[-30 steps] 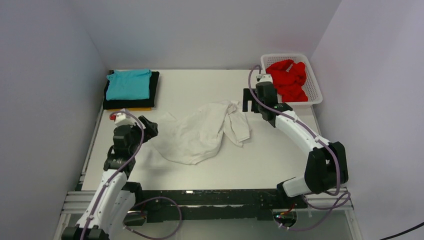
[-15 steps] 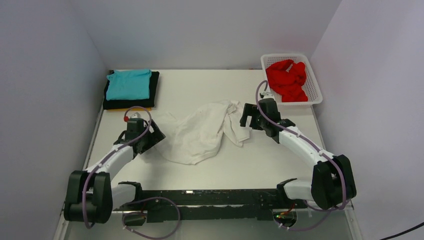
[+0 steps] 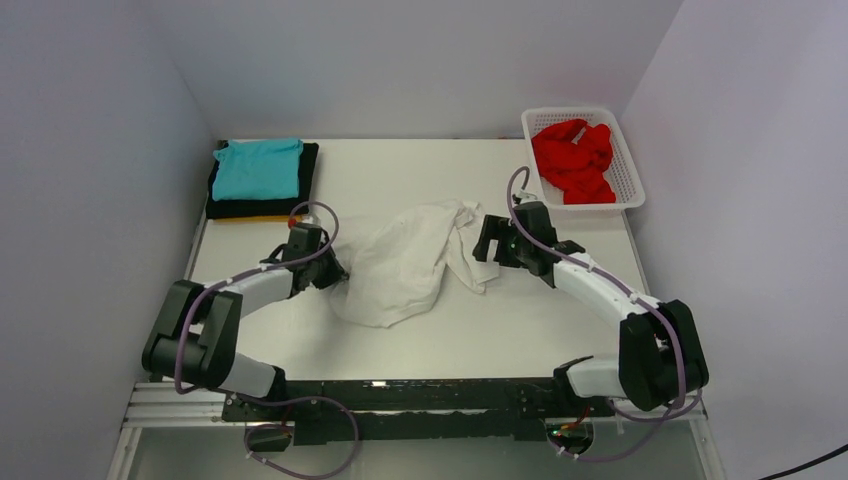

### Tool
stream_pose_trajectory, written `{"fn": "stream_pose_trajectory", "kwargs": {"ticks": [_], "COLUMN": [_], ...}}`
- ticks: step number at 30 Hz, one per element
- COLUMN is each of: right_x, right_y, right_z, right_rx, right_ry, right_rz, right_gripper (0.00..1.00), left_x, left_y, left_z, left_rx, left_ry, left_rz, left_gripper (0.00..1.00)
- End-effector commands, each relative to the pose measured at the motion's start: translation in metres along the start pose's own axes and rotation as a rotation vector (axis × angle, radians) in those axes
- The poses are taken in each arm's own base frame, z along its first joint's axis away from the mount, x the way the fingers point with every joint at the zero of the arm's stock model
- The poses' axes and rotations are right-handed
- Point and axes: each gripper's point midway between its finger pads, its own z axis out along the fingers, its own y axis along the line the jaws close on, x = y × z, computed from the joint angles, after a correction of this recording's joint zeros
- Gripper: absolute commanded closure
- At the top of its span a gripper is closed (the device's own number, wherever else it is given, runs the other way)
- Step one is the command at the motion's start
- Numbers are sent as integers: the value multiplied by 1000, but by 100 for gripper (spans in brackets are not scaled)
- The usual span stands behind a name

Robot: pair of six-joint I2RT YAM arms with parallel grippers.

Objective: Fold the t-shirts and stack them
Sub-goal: Flatten out the tshirt

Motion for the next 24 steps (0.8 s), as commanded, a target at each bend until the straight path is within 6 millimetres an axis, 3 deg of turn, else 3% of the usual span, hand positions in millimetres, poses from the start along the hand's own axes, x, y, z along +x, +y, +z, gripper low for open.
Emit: {"fn": "stream_pose_trajectory", "kwargs": {"ticks": [1,6,9,12,14,18,24], "right_x": [12,22,22,16,6,-33,-104], "right_y": [-2,5,16,11,5,-1,0], "right_z": [8,29,36,33,24,-11,-72], "right_rx": [-2,-49,-114,-70,-29,51,138], "right_ry": [46,91,87,56,12,-129,-348], "right_rz": [-13,-1,10,28,28,6,-33], "right_gripper": [9,30,54,86,99,100,100], "left_x": [2,-4,-8,-11,-21,-58,-126], "left_y": [9,2,1,1,1,5,-15], "left_z": [-12,-29,-35,-43,-50,-81,-169], "left_rx": [-18,54,78,80,84,29,29], "left_ry": [-53,-143,-189,-219,-283,-473,-788], "left_rz": [37,49,44,11,-9,-95,-99], "left_gripper": [100,100,100,100,100,100,100]}}
